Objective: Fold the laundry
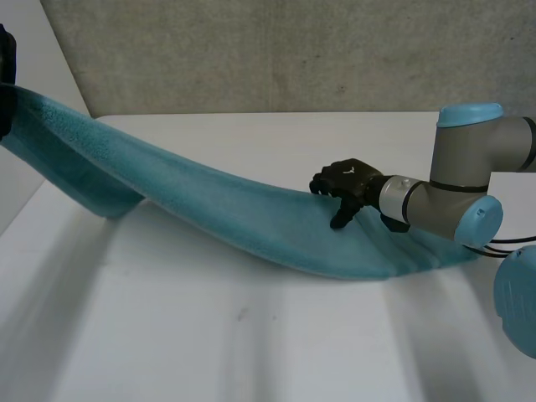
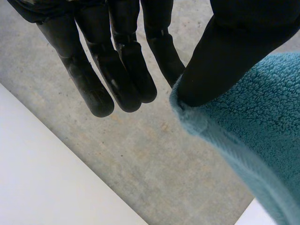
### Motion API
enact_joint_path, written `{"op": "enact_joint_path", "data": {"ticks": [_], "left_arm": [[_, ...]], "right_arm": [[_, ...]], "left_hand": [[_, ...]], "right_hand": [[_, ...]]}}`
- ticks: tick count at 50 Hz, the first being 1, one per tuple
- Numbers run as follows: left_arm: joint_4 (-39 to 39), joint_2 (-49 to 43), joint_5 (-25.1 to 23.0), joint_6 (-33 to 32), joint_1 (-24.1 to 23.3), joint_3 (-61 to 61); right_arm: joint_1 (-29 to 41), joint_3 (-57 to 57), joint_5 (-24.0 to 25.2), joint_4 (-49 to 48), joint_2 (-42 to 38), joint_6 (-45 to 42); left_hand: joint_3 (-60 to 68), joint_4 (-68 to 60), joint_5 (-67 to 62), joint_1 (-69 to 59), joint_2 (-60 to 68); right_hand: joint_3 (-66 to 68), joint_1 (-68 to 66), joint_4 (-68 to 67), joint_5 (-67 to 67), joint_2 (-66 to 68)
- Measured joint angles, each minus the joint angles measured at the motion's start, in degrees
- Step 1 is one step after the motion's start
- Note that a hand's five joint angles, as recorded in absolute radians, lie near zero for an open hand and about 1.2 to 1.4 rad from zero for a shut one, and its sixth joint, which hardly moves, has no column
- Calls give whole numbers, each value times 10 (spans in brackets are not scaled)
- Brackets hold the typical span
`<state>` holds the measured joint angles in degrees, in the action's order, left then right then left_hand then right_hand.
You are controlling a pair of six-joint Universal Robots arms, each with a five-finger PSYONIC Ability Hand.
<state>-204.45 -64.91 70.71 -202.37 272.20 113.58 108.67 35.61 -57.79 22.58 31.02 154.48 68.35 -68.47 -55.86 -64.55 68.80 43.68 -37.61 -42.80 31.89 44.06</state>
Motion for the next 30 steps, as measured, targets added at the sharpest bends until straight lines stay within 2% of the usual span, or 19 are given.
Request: {"op": "enact_joint_path", "data": {"ticks": [1,3,5,10,15,19,22,23,28,30], "left_arm": [[0,3,0,0,0,0],[0,2,0,0,1,1],[0,-1,0,-1,2,1],[-1,-16,0,-3,8,1],[-4,-56,0,-4,17,1],[-13,-83,0,-5,22,-2],[-17,-91,-1,-5,23,-2],[-19,-95,-1,-6,24,-1],[-15,-100,-6,-7,24,6],[-1,-103,-18,-9,21,21]], "right_arm": [[-1,-1,-4,-1,-1,0],[-1,-3,-11,-2,0,0],[-2,-5,-24,-3,2,0],[-6,-2,-57,-3,25,-1],[-17,52,-79,1,114,-3],[-43,143,-74,0,209,-11],[-49,171,-72,-1,235,-15],[-62,238,-70,1,294,-29],[-74,333,-70,13,373,-68],[-86,418,-74,44,436,-137]], "left_hand": [[0,0,0,0,0],[0,0,0,0,0],[0,0,0,0,0],[1,0,0,0,0],[1,0,0,0,0],[1,0,0,0,0],[1,0,0,0,0],[1,0,0,0,0],[1,0,0,0,0],[1,0,0,0,0]], "right_hand": [[119,-100,-128,125,120],[198,-168,-209,205,202],[234,-182,-246,237,230],[239,-182,-253,240,232],[239,-182,-253,241,232],[239,-182,-253,242,232],[239,-182,-253,242,232],[239,-182,-253,242,232],[239,-182,-253,242,232],[239,-182,-253,243,232]]}}
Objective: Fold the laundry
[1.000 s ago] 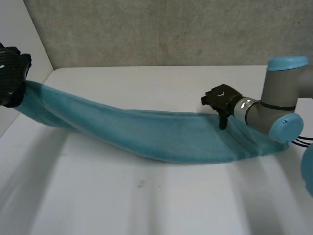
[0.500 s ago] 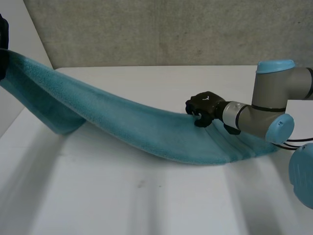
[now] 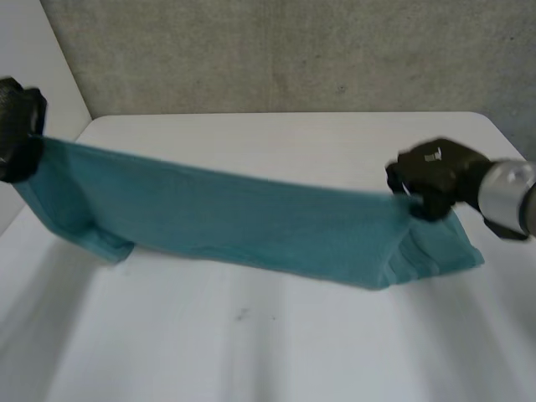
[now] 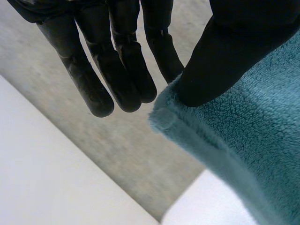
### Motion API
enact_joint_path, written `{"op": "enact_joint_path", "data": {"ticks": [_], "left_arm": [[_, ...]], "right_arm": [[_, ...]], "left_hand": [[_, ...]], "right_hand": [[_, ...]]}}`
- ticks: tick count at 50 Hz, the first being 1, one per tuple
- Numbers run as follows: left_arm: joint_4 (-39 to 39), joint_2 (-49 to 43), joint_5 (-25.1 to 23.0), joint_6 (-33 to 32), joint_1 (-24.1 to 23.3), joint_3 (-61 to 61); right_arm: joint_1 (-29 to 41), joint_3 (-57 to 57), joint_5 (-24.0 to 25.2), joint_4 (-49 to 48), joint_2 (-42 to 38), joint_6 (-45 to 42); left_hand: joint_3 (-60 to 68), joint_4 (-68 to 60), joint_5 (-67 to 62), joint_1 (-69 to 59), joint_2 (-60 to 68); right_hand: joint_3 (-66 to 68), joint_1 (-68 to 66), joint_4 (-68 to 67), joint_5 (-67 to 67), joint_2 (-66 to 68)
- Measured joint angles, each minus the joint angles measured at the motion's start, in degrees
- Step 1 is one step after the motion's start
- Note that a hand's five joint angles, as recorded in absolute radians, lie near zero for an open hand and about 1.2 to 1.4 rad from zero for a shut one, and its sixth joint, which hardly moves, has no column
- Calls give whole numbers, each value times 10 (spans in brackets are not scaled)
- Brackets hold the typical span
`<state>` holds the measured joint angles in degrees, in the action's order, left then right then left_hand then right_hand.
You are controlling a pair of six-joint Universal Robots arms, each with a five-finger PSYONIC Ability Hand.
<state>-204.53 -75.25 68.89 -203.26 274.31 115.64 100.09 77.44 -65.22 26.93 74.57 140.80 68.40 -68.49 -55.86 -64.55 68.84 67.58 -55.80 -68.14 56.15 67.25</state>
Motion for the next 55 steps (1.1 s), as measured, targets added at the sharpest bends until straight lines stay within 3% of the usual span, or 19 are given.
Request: {"op": "enact_joint_path", "data": {"ticks": [5,9,11,14,20,24,26,30,33,37,39,44,49,55], "left_arm": [[24,-21,-16,-2,-5,13],[37,-49,-19,-3,-10,9],[63,-141,-19,-9,-31,-27],[78,-204,-16,-19,-49,-62],[130,-382,39,-101,-115,-264],[143,-425,72,-124,-138,-365],[149,-462,103,-142,-159,-475],[104,-464,122,-136,-169,-588],[21,-437,135,-112,-169,-650],[-50,-408,149,-84,-165,-657],[-87,-387,158,-60,-159,-631],[-100,-373,163,-37,-150,-566],[-89,-366,154,-27,-139,-424],[-88,-370,134,-28,-136,-292]], "right_arm": [[-9,69,-9,37,38,-83],[-9,77,-18,42,34,-97],[0,71,-87,41,-30,-135],[12,37,-123,31,-76,-140],[57,-179,-204,-1,-197,-128],[72,-280,-228,-15,-234,-118],[90,-391,-253,-30,-274,-107],[96,-503,-266,-96,-282,-76],[94,-549,-269,-194,-244,-40],[93,-513,-267,-268,-192,-20],[93,-431,-263,-314,-147,-15],[92,-310,-255,-346,-105,-14],[91,-128,-235,-355,-74,-16],[90,-8,-220,-351,-68,-16]], "left_hand": [[0,0,0,0,0],[0,0,0,0,0],[0,0,0,0,0],[0,0,0,0,0],[0,0,0,0,0],[0,0,0,0,0],[0,0,0,0,0],[0,0,0,0,0],[0,0,0,0,0],[0,0,0,0,0],[0,0,0,0,0],[0,0,0,0,0],[1,-1,0,0,0],[1,-2,0,0,0]], "right_hand": [[2,0,0,0,0],[2,0,0,0,0],[2,0,0,0,0],[2,0,0,0,0],[3,0,0,0,0],[3,0,0,0,0],[3,0,0,0,3],[3,0,-2,0,5],[3,0,-2,0,5],[3,0,-2,2,5],[3,0,-2,4,5],[4,0,-2,4,5],[5,0,-2,4,5],[5,0,-2,4,5]]}}
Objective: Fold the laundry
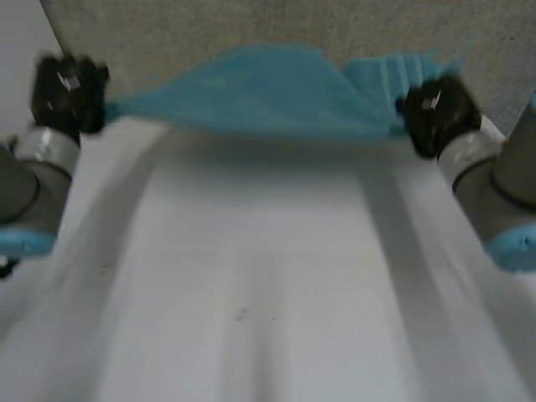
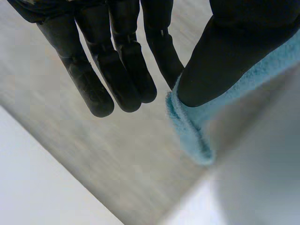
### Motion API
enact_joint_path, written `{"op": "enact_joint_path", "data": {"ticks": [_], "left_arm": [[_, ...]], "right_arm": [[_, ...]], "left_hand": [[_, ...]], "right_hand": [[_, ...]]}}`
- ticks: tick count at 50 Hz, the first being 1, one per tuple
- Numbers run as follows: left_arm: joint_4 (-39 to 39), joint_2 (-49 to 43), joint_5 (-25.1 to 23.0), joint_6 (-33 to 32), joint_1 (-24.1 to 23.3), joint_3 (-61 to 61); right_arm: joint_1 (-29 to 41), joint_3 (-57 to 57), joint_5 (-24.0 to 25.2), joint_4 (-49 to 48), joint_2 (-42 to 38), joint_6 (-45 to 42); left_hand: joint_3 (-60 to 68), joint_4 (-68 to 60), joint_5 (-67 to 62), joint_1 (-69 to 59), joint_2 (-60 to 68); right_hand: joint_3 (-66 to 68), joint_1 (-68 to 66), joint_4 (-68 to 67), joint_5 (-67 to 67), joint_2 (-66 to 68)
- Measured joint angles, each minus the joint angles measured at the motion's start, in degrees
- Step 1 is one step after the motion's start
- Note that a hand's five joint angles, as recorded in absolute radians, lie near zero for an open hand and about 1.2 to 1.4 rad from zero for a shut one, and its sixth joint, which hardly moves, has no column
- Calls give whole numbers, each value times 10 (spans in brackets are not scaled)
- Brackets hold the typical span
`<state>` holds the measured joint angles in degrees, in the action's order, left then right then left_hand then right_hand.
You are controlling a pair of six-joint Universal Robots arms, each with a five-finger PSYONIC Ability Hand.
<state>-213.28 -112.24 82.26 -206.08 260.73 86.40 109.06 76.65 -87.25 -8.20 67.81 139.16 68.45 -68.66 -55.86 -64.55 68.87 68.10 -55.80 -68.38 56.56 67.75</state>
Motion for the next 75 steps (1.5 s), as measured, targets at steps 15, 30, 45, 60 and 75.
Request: {"op": "enact_joint_path", "data": {"ticks": [15,30,45,60,75], "left_arm": [[-10,-17,-30,-6,9,160],[-6,50,-28,0,31,203],[-5,56,-29,1,36,206],[-5,55,-29,1,39,207],[-5,55,-29,1,40,207]], "right_arm": [[-8,139,31,4,-56,12],[-72,143,126,51,61,135],[-104,41,152,140,-14,-83],[-96,-154,158,150,-202,-170],[-76,-325,160,219,-354,-227]], "left_hand": [[0,0,0,0,0],[0,0,0,0,0],[0,0,0,0,0],[0,0,0,0,0],[0,0,0,0,0]], "right_hand": [[-14,0,16,-2,-12],[-413,320,417,-397,-408],[-421,327,428,-411,-416],[-441,349,452,-433,-416],[-450,349,462,-444,-416]]}}
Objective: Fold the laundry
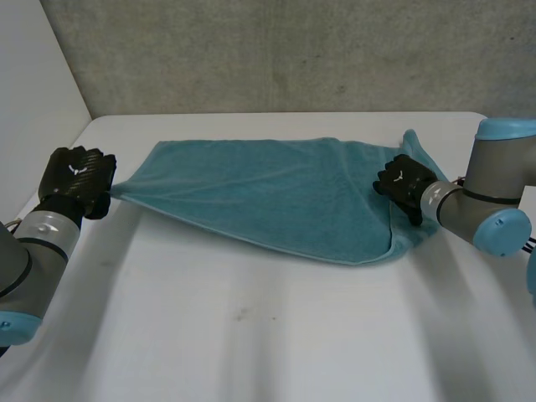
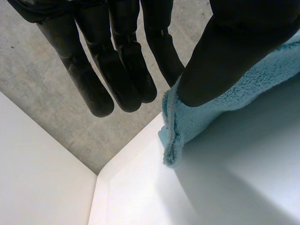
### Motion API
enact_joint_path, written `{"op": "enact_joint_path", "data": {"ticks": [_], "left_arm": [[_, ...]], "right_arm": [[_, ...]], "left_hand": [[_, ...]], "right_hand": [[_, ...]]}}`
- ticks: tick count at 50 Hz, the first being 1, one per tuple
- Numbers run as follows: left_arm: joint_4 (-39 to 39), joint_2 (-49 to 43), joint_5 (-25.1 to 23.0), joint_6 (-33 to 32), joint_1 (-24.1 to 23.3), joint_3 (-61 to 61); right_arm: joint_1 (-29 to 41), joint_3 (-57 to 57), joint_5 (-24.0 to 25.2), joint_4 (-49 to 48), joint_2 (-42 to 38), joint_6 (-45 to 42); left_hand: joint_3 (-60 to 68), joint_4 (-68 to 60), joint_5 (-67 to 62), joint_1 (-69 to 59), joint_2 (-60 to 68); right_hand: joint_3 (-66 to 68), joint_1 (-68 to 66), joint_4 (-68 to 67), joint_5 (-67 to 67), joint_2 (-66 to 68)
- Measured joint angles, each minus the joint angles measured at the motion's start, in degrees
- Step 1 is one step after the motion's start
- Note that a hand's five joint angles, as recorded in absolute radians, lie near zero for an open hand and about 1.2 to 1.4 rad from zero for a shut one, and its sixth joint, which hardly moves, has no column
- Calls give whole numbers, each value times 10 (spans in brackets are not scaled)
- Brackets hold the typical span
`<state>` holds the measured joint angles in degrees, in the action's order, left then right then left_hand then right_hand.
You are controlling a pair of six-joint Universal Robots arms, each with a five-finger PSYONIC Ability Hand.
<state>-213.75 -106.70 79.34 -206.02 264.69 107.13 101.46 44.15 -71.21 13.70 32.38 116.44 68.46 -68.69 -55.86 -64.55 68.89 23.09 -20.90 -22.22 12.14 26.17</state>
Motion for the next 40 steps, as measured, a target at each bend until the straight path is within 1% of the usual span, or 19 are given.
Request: {"op": "enact_joint_path", "data": {"ticks": [10,13,14,15,17,20,21,24,30,36,40], "left_arm": [[0,0,0,0,0,0],[0,0,0,0,0,0],[0,0,0,0,0,0],[0,0,0,0,0,0],[0,0,0,0,0,0],[0,0,0,0,-1,0],[0,0,0,0,-1,0],[0,0,0,0,-1,0],[0,0,1,0,-1,0],[0,0,1,0,0,0],[1,0,1,0,2,-1]], "right_arm": [[2,-30,-6,7,-23,-16],[1,-38,-11,6,-28,-16],[1,-38,-11,6,-28,-16],[1,-39,-13,6,-28,-15],[0,-40,-14,5,-28,-14],[-1,-40,-15,6,-28,-14],[-1,-40,-15,6,-28,-14],[-2,-39,-15,6,-28,-13],[-2,-36,-16,7,-27,-12],[1,-31,-27,7,-22,-8],[1,-19,-53,7,-6,2]], "left_hand": [[0,0,0,0,0],[0,0,0,0,0],[0,0,0,0,0],[0,0,0,0,0],[0,0,0,0,0],[0,0,0,0,0],[0,0,0,0,0],[0,0,0,0,0],[0,0,0,0,0],[0,0,0,0,0],[0,0,0,0,0]], "right_hand": [[0,0,0,1,0],[54,-38,-64,54,24],[54,-38,-64,54,24],[113,-88,-122,108,87],[172,-130,-180,164,145],[202,-150,-210,194,174],[230,-169,-237,220,200],[247,-180,-256,238,214],[359,-268,-369,351,326],[391,-292,-404,384,357],[378,-292,-388,380,347]]}}
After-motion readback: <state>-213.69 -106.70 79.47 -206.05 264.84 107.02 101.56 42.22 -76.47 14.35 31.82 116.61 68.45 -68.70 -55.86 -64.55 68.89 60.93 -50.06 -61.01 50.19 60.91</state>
